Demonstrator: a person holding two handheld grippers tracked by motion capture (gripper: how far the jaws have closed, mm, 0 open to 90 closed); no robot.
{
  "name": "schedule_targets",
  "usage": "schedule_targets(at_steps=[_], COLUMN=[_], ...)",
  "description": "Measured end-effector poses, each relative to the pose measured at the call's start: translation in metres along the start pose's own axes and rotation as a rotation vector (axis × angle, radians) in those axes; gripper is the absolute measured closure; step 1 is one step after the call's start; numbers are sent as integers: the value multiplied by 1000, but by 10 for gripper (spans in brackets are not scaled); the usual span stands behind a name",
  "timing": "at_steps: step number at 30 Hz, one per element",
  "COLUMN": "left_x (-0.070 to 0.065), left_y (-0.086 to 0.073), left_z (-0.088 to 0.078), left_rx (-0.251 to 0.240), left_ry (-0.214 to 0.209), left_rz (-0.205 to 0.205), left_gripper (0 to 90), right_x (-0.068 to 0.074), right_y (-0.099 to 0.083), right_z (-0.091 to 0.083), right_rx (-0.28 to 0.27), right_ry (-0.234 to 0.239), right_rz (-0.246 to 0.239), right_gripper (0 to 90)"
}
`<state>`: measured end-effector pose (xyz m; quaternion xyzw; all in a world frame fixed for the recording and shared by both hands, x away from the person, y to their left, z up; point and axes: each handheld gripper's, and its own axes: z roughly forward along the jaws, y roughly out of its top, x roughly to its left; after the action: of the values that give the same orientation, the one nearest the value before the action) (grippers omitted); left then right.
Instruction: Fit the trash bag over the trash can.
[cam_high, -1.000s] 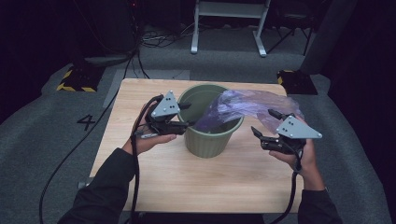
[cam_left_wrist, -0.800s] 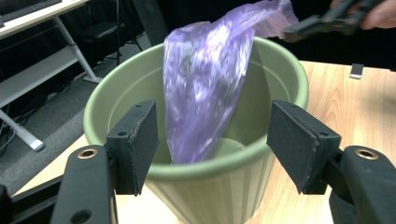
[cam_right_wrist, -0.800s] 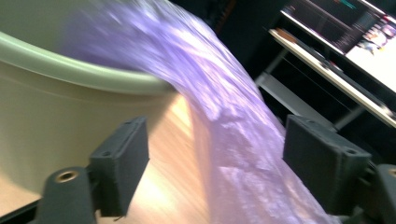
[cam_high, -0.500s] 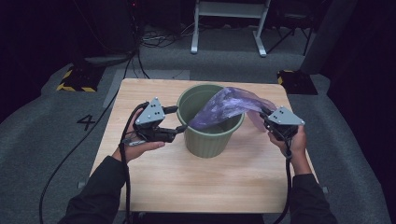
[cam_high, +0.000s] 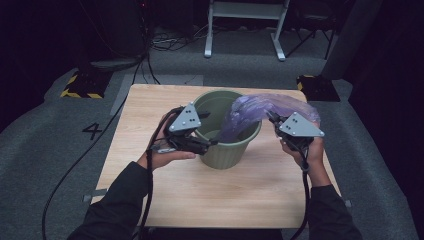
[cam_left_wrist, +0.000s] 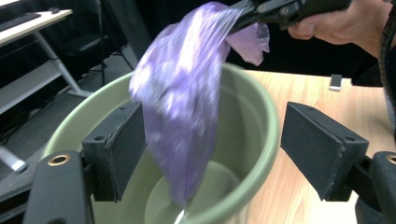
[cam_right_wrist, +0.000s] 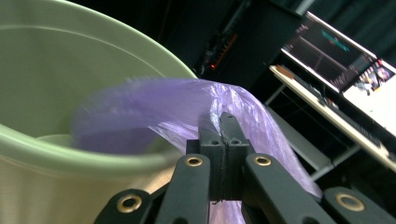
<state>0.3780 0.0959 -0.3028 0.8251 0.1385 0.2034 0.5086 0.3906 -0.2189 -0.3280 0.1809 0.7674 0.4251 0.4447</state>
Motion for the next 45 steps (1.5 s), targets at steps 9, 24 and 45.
schedule_targets(at_steps=[9,24,45], left_x=[-19,-13,10], left_y=[28,27,6], left_z=[47,75,44], left_rx=[101,127,114], left_ry=[-30,3,68], left_rz=[88,68,34], left_gripper=[452,735,898], right_x=[25,35,16], right_y=[29,38,2], right_z=[-3,-12,-49], right_rx=[-12,-28,-25], right_ry=[54,93,37], right_rz=[-105,-117,20], right_gripper=[900,853,281])
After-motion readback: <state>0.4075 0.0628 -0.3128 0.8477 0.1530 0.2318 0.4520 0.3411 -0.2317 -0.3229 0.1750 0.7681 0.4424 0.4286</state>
